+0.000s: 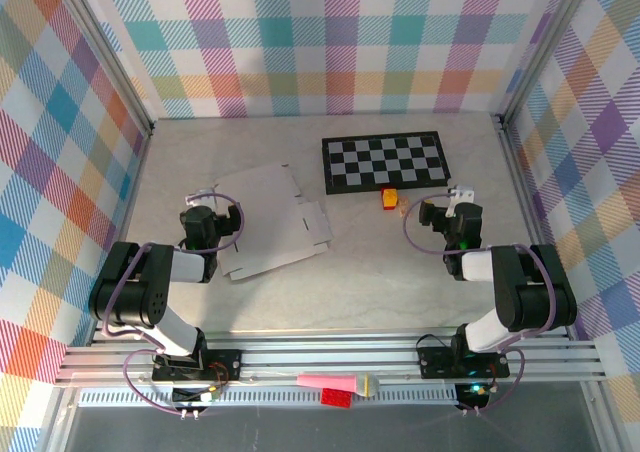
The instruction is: Fold the paper box
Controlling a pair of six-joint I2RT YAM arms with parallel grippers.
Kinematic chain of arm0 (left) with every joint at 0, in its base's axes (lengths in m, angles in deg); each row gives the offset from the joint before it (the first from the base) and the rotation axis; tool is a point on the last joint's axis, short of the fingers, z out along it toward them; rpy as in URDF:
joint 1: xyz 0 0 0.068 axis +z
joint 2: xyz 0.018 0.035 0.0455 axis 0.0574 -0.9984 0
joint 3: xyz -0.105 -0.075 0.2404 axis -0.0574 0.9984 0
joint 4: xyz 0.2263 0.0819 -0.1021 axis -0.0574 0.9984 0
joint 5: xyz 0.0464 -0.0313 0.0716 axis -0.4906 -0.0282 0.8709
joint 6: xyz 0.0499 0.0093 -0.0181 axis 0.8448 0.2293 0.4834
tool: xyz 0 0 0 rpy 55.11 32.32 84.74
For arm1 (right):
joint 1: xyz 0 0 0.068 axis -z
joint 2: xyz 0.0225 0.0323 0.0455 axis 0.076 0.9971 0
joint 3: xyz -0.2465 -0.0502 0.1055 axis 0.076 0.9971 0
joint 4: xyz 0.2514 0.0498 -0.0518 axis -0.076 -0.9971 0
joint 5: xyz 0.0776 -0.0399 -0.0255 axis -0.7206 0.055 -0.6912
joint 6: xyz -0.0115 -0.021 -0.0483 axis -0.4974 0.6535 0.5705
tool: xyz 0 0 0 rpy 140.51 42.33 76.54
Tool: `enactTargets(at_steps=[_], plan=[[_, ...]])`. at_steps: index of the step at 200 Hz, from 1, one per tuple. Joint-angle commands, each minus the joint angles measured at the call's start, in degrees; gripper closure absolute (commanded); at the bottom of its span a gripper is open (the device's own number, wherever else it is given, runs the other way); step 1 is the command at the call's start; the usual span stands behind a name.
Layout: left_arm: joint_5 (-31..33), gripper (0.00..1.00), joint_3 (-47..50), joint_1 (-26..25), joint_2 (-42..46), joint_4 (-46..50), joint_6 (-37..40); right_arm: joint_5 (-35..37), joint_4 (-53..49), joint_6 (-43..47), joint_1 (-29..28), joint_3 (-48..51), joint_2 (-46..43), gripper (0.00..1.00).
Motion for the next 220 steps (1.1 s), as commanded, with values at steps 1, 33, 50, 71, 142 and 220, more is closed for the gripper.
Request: enactTargets(at_steps=[1,33,50,71,142,220], plan=[[3.2,0.00,-2.8,-2.1,5.7,6.9,2.2,2.4,-2.0,2.9,-3.3,0.0,-7.2,0.01],[13.1,0.00,-5.0,-7.5,14.1,12.0,4.1,2.5,-10.3,1.2,-4.0,-4.2,-20.0,0.01],[19.3,0.00,-9.3,-12.1,17.2,14.6,5.4,2.1,-21.0,-0.2,-5.3,-12.5,-24.2,0.01],[25.9,0.00,-16.1,-18.3,19.2,14.1,9.4,2.7,-28.1,0.2,-9.8,-23.1,-27.2,0.01],[-2.9,0.12,-59.7,-12.1,8.9,96.9,-35.4,-12.3,-86.8,-38.4,-13.3,-59.0,-16.6,0.11],[-9.8,0.29,-44.6,-1.8,9.7,100.6,-33.8,-29.8,-59.6,-66.6,-39.5,-28.4,-11.2,0.27]])
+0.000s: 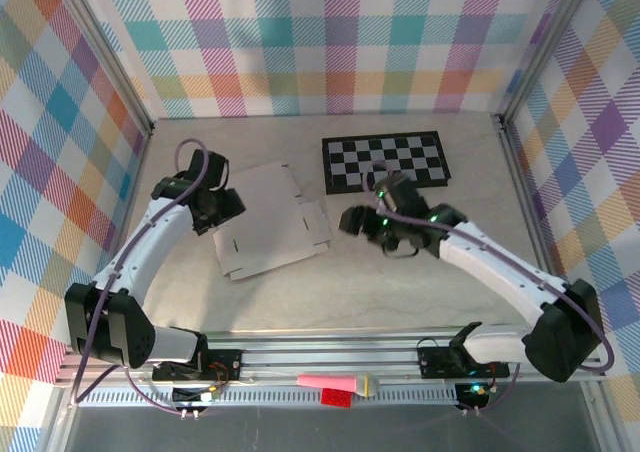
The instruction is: Fold the paper box
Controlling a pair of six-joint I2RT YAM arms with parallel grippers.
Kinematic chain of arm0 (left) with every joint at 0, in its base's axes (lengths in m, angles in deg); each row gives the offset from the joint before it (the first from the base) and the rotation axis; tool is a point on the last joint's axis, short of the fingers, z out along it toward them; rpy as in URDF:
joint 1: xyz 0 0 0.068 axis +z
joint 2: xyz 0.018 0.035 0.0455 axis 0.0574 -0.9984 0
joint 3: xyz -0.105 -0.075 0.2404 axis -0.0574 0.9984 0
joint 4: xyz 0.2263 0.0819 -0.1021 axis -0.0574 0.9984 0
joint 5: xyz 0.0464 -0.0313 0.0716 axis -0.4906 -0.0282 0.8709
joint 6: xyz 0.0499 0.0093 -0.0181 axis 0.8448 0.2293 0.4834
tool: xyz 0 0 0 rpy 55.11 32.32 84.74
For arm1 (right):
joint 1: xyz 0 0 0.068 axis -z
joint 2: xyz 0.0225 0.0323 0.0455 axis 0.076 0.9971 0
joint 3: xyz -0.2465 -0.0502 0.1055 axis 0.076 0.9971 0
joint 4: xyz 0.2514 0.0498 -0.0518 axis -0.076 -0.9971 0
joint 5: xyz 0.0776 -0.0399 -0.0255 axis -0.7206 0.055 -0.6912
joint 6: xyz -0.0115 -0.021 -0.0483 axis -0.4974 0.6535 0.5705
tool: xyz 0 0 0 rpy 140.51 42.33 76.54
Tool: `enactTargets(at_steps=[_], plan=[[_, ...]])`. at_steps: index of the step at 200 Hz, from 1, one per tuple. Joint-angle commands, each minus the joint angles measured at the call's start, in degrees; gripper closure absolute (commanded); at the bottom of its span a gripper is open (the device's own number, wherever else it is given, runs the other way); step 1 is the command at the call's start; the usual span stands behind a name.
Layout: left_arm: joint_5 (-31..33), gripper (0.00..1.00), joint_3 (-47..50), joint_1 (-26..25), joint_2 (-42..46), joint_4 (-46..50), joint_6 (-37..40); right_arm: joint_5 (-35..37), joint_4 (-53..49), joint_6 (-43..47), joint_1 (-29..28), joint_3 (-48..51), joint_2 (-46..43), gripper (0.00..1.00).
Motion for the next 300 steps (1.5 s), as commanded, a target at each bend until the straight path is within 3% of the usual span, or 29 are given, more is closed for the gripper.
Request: enactTargets(at_steps=[1,43,78,107,149,244,300], plan=[[-4.3,0.30,0.2,4.4,-2.0,1.4,0.2,-9.3,16.1,-15.4,-2.9,5.7,2.0,0.27],[-9.7,0.48,1.0,13.8,-11.4,-5.7,1.3,-6.3,34.0,-28.0,-8.4,11.3,10.0,0.31],[-12.2,0.54,1.6,16.6,-17.1,-10.2,2.6,-0.6,51.0,-39.0,-11.4,14.7,18.0,0.34],[-16.0,0.56,4.6,17.8,-18.9,-16.1,2.8,5.1,52.0,-42.1,-14.5,12.2,22.4,0.34],[-19.4,0.63,8.0,18.0,-19.7,-19.8,1.7,7.0,56.6,-46.9,-17.4,9.8,29.2,0.35],[-26.9,0.64,14.3,17.9,-15.4,-22.0,-2.4,9.4,57.5,-48.3,-17.6,6.7,35.1,0.35],[-27.1,0.65,16.3,16.8,-13.6,-20.8,-3.2,11.4,62.2,-46.9,-17.6,8.2,36.1,0.37]])
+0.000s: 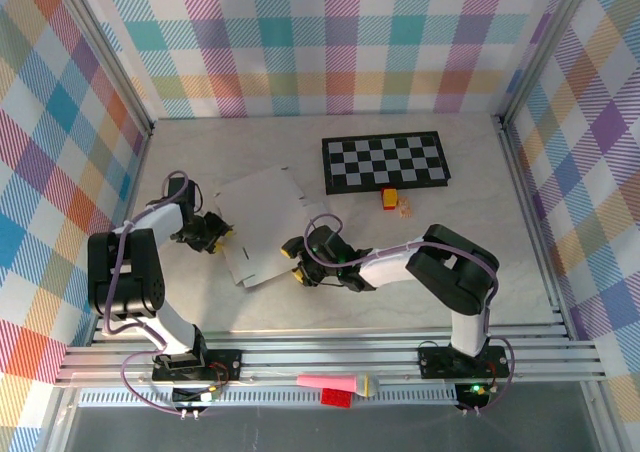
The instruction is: Fold the paper box
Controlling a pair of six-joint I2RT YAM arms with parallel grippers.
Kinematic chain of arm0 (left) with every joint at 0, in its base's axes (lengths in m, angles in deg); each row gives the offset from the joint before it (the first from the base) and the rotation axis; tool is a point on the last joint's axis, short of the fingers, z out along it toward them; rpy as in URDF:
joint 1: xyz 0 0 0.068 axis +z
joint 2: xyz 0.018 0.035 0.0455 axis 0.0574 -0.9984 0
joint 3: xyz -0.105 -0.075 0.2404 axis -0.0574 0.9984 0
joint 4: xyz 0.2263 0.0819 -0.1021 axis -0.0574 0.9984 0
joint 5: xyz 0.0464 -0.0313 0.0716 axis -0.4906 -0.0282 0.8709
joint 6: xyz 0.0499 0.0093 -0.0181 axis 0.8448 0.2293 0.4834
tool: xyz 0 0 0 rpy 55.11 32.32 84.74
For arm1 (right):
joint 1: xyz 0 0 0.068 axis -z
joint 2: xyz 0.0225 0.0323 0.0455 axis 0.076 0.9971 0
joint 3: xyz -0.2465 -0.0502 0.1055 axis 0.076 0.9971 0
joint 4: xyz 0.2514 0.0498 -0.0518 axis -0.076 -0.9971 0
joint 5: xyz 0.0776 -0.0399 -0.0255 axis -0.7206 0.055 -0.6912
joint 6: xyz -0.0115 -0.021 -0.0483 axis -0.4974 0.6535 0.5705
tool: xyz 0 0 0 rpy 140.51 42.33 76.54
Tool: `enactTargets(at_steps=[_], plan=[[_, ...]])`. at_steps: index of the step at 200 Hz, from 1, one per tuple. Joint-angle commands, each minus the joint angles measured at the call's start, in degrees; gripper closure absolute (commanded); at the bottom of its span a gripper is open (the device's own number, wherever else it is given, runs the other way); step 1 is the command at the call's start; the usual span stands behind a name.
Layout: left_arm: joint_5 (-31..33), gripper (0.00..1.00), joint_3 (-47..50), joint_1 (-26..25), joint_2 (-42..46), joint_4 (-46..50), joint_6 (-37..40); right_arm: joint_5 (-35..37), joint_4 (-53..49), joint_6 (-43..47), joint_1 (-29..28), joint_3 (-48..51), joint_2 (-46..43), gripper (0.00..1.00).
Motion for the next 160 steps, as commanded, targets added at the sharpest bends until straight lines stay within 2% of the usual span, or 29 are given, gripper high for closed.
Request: enactTargets(at_steps=[1,38,69,123,137,151,160], plan=[[-1.4,0.65,0.9,-0.4,1.6,1.0,-1.0,3.1,4.5,1.0,-0.4,1.2,2.2,0.37],[-0.9,0.65,0.8,-1.1,1.1,1.8,-0.4,5.0,8.0,4.0,-0.4,0.9,2.6,0.45],[-0.4,0.65,0.1,-1.3,0.8,2.7,0.3,6.2,11.1,4.7,-0.4,0.4,3.6,0.60],[0.5,0.65,-0.5,-1.3,1.3,4.2,1.5,7.5,7.6,6.5,-0.4,-1.3,2.9,0.79],[0.7,0.65,-0.8,-1.3,1.6,4.6,1.8,7.9,6.7,7.3,-0.4,-1.8,2.2,0.89],[1.1,0.61,-1.0,-1.4,2.4,5.2,2.0,8.0,4.0,8.1,-0.4,-2.6,1.6,1.00],[2.3,0.55,-1.3,-1.5,3.4,6.1,1.8,7.9,2.9,9.1,-0.4,-3.5,1.1,1.00]])
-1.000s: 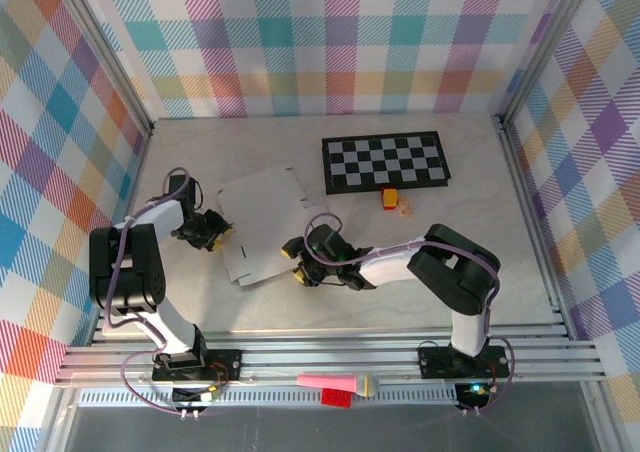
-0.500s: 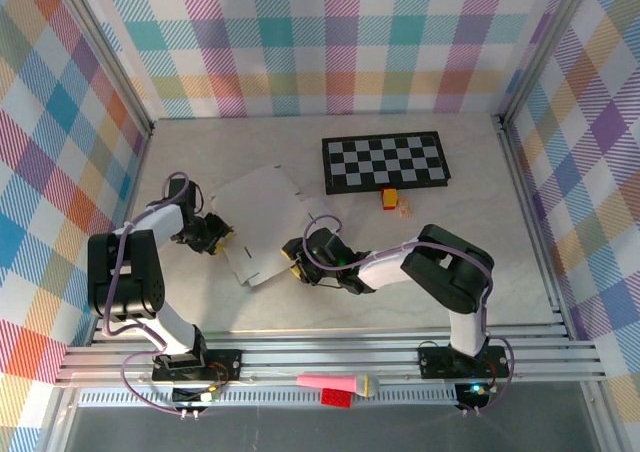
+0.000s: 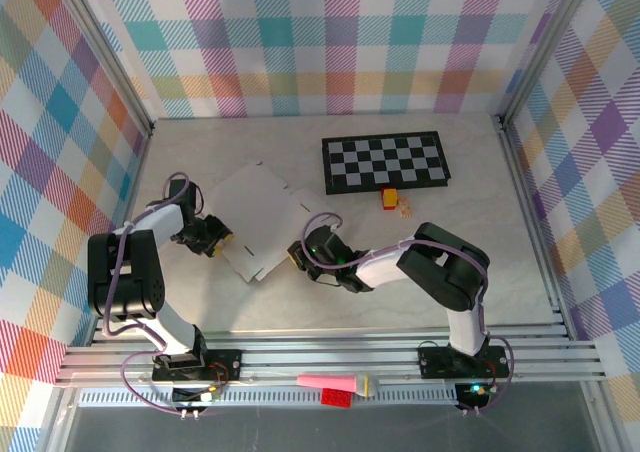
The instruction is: Fold the paper box
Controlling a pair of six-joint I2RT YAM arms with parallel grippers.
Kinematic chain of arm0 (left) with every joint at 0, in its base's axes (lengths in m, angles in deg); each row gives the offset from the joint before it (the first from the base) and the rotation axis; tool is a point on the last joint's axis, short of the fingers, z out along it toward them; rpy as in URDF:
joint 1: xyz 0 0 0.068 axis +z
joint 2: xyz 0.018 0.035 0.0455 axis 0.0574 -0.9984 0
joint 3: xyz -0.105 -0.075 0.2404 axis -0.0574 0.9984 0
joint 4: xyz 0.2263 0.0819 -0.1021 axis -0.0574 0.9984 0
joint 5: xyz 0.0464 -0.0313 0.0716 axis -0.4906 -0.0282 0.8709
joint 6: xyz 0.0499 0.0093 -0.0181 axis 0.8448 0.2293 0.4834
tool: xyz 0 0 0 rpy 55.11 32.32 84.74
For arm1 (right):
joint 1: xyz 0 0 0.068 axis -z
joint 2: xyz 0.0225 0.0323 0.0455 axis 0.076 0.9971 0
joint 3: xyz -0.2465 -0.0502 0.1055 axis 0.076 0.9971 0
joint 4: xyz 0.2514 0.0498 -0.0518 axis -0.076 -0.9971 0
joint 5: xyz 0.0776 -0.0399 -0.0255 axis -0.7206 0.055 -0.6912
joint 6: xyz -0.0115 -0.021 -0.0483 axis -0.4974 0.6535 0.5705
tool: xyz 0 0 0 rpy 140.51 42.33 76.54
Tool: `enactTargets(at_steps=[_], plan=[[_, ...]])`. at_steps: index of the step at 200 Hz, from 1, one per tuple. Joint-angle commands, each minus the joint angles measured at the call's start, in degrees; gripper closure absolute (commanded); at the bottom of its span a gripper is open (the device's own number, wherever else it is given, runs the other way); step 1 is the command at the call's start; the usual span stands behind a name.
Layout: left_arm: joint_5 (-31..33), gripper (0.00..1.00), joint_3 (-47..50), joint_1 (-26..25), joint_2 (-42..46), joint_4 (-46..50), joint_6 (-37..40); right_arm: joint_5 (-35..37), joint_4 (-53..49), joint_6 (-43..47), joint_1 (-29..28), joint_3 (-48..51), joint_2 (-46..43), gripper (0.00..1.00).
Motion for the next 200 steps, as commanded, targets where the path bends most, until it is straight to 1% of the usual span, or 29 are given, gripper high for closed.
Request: enactTargets(at_steps=[1,25,29,33,49,59,81,90,114,129,146,161,178,200], plan=[[1.0,0.54,-1.6,-0.7,3.2,4.1,0.5,0.9,-2.8,2.8,-0.1,-2.7,-2.0,1.00],[5.6,0.43,-2.9,-2.1,8.8,6.2,-1.2,-0.6,-7.5,6.3,0.0,-6.9,-3.3,1.00],[6.6,0.37,-3.4,-2.6,9.8,6.7,-1.4,-0.8,-7.9,6.6,0.0,-7.5,-3.4,1.00],[7.8,0.34,-4.0,-3.2,11.1,7.2,-1.7,-1.0,-8.5,7.0,0.1,-8.1,-3.7,1.00],[12.7,0.28,-6.9,-5.7,15.4,9.1,-3.1,-1.4,-11.0,8.1,0.4,-10.7,-4.7,1.00],[15.2,0.26,-8.8,-7.3,17.8,10.2,-3.7,-1.8,-12.9,8.9,0.8,-12.4,-5.5,1.00],[19.5,0.26,-13.5,-10.3,21.7,12.7,-3.9,-3.2,-18.3,11.5,2.1,-17.1,-7.3,1.00],[20.5,0.27,-15.2,-11.2,23.1,13.3,-3.5,-4.3,-22.5,12.6,3.0,-20.2,-8.2,1.00],[22.0,0.30,-19.6,-13.8,26.2,14.3,-0.6,-6.1,-30.2,16.3,5.4,-27.5,-10.1,1.00],[24.0,0.33,-22.1,-16.7,27.8,15.2,2.4,-6.3,-34.6,17.6,6.7,-31.6,-11.3,1.00],[26.7,0.36,-23.6,-20.6,30.5,15.3,6.8,-7.1,-37.9,17.6,8.4,-35.4,-12.0,1.00],[27.6,0.38,-23.2,-24.0,33.8,14.2,11.2,-8.4,-40.5,17.4,9.8,-38.9,-12.1,1.00],[27.0,0.39,-20.9,-27.8,38.2,11.5,17.7,-9.7,-41.7,17.0,11.3,-42.4,-12.0,1.00],[24.4,0.40,-14.9,-31.4,44.8,6.2,27.3,-11.1,-44.9,16.6,12.9,-47.7,-11.3,1.00]])
